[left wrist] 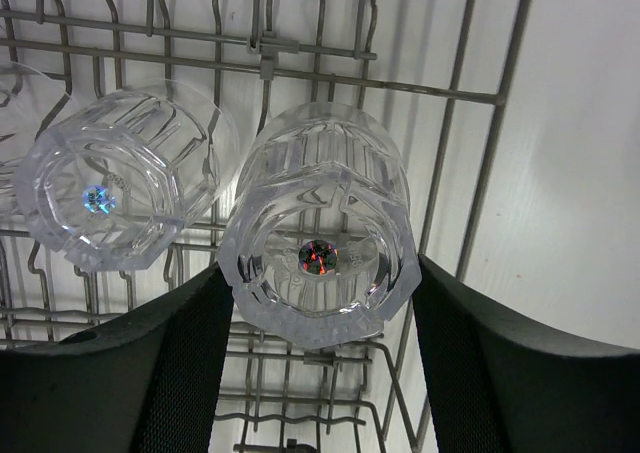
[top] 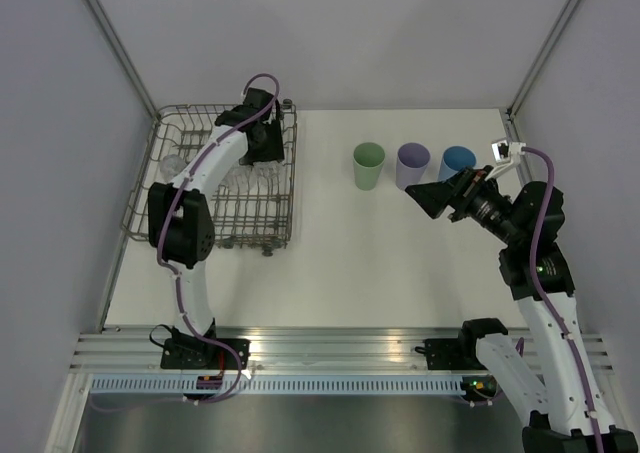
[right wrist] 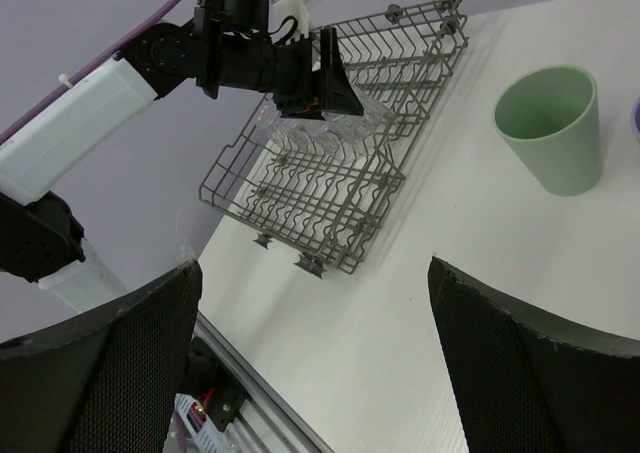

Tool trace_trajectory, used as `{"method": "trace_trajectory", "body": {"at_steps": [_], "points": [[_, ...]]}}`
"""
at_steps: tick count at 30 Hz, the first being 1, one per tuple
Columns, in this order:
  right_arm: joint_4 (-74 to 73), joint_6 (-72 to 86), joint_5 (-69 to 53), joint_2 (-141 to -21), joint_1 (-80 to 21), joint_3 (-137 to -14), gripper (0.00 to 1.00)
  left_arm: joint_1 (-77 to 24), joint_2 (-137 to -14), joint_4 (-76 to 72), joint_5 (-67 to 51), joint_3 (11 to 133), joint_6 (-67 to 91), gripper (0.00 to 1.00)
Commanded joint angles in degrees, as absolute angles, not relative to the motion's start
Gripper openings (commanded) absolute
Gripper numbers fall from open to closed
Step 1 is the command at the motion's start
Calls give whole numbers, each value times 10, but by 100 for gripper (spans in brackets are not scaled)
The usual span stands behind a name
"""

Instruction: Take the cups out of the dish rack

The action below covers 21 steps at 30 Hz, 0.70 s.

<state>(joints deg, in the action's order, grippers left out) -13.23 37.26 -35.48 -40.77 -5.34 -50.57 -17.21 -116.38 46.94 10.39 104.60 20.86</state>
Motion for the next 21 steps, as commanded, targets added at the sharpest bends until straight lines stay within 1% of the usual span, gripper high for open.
{"method": "trace_trajectory", "body": {"at_steps": [1,5,10,14,15,17,21], "points": [[-156,328,-335,-415,-62,-541,98,-172,-1096,474,84,1084,201,2],[-151,320,-357,-429,-69,-548,98,-172,-1057,485,56,1085,207,2],[-106,342,-416,-442,-73,-535,98,-172,-983,484,3,1083,224,2],[-33,395,-462,-442,-73,-505,97,-173,-934,469,-111,1071,241,2],[25,413,-472,-442,-73,-494,96,-173,-922,450,-132,1063,244,2],[81,467,-489,-446,-76,-464,95,-173,-890,435,-180,1049,256,2],[158,501,-490,-468,-94,-451,94,-174,-832,354,-281,979,308,2]]}}
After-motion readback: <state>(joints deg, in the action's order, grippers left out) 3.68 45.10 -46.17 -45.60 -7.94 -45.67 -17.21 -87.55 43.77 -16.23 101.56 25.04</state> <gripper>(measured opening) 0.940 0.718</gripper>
